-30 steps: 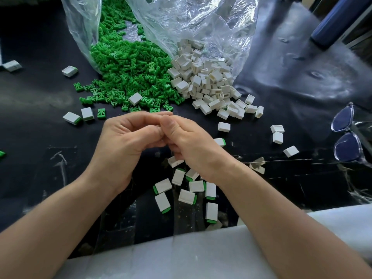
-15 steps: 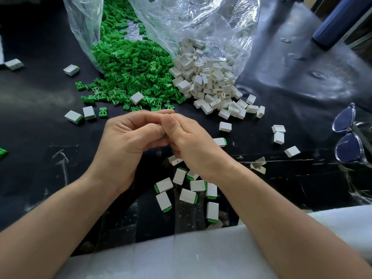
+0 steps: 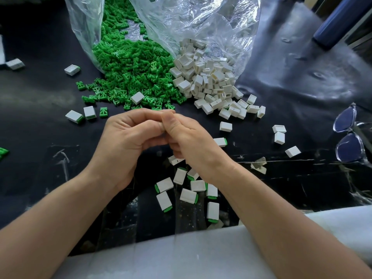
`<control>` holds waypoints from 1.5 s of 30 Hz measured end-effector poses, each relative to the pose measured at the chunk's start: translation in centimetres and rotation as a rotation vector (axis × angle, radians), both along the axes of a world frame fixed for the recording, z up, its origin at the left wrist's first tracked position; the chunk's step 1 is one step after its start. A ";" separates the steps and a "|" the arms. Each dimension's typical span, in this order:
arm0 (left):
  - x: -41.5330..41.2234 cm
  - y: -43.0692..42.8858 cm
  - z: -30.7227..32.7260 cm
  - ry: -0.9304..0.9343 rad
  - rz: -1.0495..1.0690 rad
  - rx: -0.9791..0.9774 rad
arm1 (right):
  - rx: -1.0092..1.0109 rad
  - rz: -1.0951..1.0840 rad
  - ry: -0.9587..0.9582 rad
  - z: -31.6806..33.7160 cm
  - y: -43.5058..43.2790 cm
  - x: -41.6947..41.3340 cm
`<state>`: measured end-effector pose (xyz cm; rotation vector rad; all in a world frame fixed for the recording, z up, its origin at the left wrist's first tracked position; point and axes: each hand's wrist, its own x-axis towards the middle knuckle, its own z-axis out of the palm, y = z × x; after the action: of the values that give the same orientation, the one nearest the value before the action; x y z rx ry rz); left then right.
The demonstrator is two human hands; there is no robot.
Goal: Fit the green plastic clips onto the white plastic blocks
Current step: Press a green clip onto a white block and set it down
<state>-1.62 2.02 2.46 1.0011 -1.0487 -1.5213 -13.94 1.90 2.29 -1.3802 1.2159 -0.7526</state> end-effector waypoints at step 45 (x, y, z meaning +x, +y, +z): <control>0.4 -0.8 -0.2 -0.199 0.021 0.096 | -0.595 -0.064 0.268 -0.7 -1.5 -1.0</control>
<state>-1.21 1.23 2.27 1.2466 -1.1072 -1.4891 -14.94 0.36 1.59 -1.9853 1.3016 -1.0537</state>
